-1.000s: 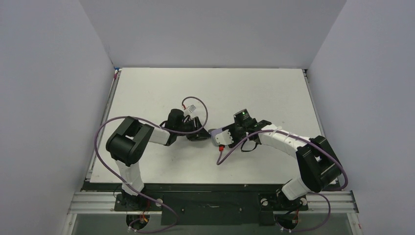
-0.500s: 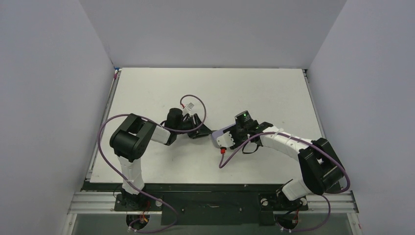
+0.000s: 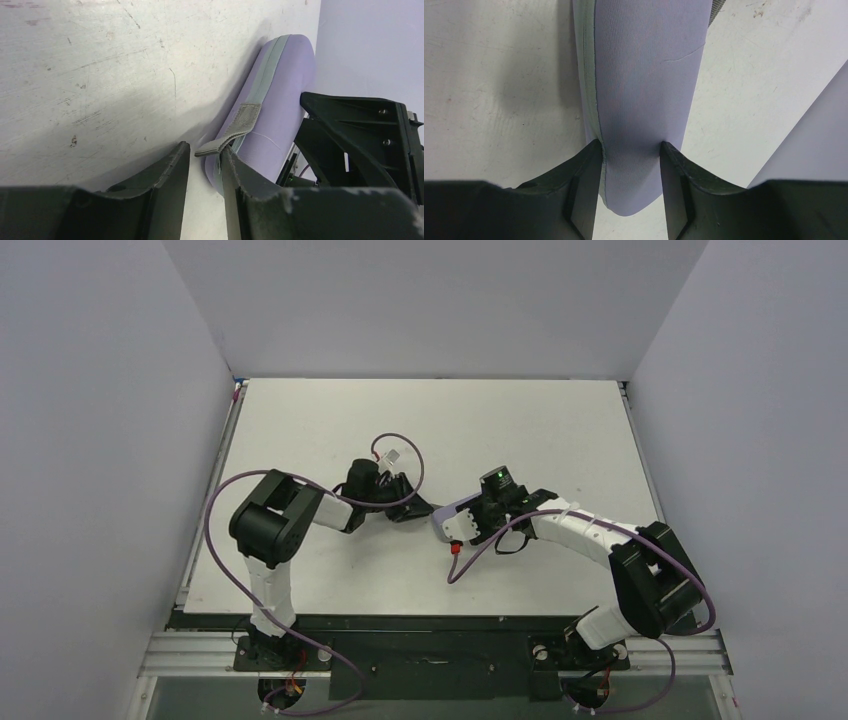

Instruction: Open the umbrella

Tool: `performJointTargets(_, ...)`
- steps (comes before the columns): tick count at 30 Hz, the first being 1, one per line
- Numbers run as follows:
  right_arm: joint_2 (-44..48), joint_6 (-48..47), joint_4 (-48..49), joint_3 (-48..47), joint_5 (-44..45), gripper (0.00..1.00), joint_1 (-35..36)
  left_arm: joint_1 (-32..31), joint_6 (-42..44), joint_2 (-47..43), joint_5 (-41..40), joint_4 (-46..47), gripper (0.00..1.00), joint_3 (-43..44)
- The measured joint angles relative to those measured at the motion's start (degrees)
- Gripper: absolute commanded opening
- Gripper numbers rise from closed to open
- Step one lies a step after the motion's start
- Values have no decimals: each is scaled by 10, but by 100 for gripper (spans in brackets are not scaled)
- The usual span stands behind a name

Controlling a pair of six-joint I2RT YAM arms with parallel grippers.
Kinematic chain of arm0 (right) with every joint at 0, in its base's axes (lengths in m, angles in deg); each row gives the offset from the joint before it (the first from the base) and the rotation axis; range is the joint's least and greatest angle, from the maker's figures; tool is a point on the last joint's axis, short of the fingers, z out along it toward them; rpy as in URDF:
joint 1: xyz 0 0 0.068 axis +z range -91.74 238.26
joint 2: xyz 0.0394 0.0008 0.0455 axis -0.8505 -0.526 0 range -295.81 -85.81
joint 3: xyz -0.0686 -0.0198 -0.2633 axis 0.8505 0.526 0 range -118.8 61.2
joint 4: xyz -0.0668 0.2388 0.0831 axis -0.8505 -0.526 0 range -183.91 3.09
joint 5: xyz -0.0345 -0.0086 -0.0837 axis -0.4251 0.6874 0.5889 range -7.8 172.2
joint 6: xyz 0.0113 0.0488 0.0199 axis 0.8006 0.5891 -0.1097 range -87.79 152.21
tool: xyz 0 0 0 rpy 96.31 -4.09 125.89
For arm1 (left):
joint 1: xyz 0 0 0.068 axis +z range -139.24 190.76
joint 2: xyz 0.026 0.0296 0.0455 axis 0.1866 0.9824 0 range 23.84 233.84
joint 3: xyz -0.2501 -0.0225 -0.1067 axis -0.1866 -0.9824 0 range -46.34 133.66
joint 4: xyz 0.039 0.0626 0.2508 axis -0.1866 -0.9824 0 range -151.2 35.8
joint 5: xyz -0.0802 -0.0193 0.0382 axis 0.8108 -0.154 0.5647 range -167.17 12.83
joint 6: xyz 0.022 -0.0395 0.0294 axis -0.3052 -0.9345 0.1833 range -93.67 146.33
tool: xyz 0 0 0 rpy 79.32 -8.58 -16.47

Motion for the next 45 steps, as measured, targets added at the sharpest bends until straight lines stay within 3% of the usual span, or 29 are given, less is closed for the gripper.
performJointTargets(9, 0, 1, 0, 0, 1, 36, 0, 0, 40, -20, -7, -55, 27, 4)
performJointTargets(14, 0, 5, 0, 0, 1, 35, 1, -4, 49, -21, -9, -72, 20, 13)
performJointTargets(19, 0, 7, -1, 0, 5, 35, 3, -14, 43, -16, -8, -73, 19, 18)
performJointTargets(26, 2, 7, -4, 0, 6, 35, 3, -3, 17, -17, 3, -35, 40, -4)
performJointTargets(29, 3, 4, -4, 2, 5, 35, 3, 20, 38, -37, 22, -25, 45, -26)
performJointTargets(33, 5, -17, -9, 3, 0, 35, 1, 49, 142, -94, 33, -77, 51, -49)
performJointTargets(37, 6, -50, -20, 3, -6, 35, -1, 37, 288, -185, 46, -147, 54, -64)
performJointTargets(40, 8, -80, -31, 3, -10, 35, -1, -7, 403, -257, 42, -174, 53, -87)
performJointTargets(45, 22, -135, -56, 10, -23, 35, 0, -132, 543, -339, -3, -165, 50, -164)
